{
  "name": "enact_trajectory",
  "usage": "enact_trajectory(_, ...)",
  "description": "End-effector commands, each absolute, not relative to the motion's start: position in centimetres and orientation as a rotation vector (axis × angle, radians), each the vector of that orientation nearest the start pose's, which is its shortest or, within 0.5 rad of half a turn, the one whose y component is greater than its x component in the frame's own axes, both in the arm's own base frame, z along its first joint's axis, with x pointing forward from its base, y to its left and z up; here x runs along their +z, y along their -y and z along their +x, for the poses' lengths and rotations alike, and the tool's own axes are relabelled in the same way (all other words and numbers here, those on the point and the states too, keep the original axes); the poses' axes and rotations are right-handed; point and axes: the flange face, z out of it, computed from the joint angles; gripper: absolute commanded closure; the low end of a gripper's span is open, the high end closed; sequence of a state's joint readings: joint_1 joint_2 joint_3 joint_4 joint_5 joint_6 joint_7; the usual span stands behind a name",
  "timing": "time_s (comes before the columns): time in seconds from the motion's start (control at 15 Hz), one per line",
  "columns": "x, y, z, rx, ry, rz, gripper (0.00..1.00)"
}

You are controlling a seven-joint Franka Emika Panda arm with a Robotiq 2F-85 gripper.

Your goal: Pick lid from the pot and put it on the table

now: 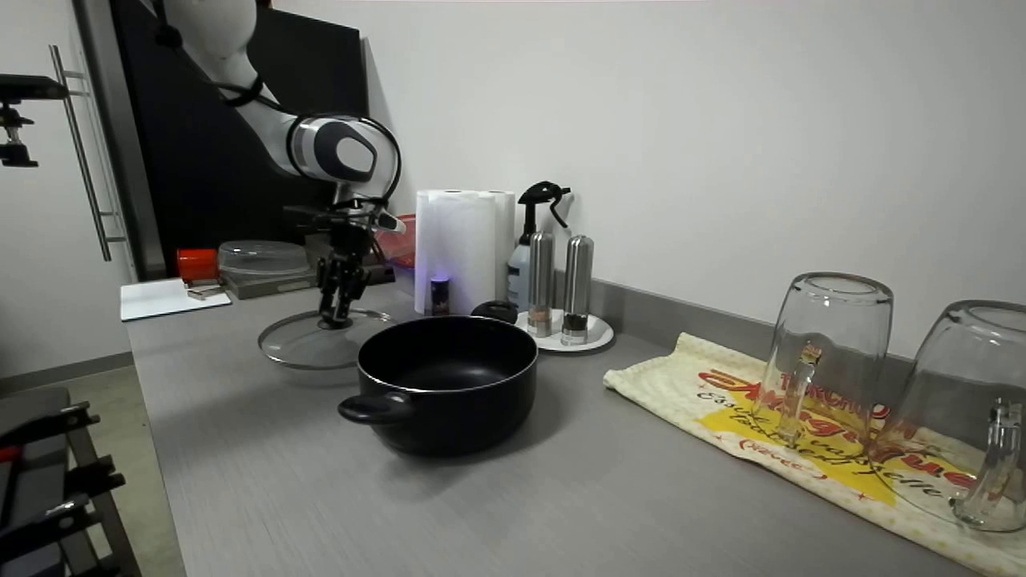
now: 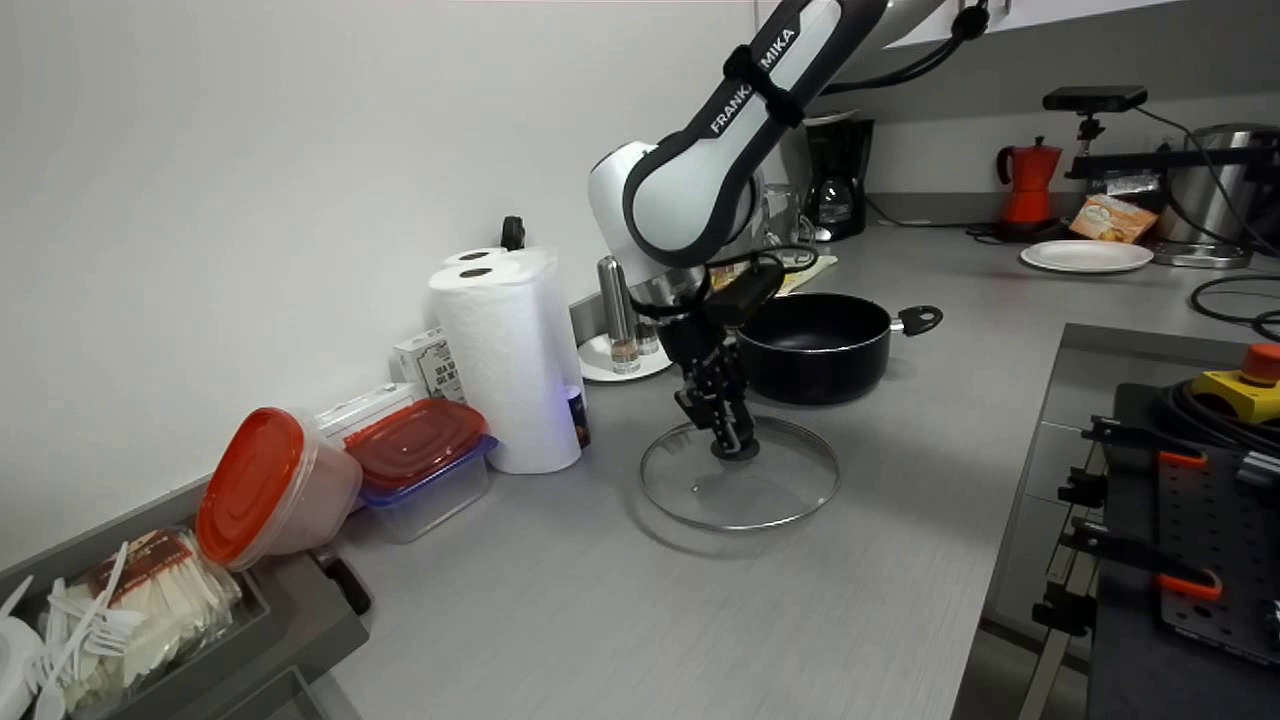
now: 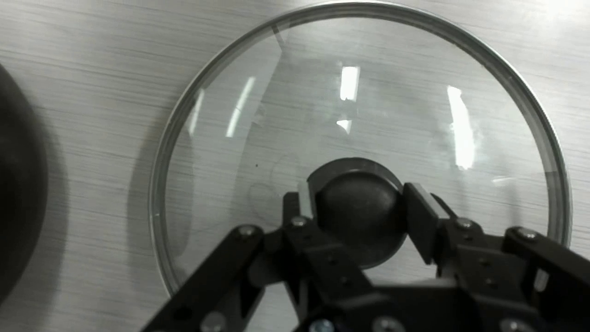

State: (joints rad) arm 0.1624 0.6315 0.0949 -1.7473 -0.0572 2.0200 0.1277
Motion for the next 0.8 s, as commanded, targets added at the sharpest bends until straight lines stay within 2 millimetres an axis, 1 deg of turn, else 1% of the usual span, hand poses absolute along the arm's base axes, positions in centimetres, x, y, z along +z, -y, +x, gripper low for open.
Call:
enact_trajectory(0.0, 17.6, -16.1, 60.2, 0.572, 0.22, -3.148, 0.75)
enact_trajectory(0.2, 16.4, -16.2, 60.1, 0.595, 0.215, -3.153, 0.75)
enact_trajectory(0.4, 16.5, -16.2, 60.1, 0.6, 0.222, -3.164, 0.75)
enact_trajectory(0.47, 16.5, -15.9, 59.9, 0.605, 0.225, -3.148, 0.5)
enact_trajectory(0.67, 16.5, -16.0, 59.9, 0.605, 0.226, -3.149, 0.5)
enact_trajectory(0.73, 16.5, -16.0, 59.9, 0.605, 0.226, -3.149, 0.25)
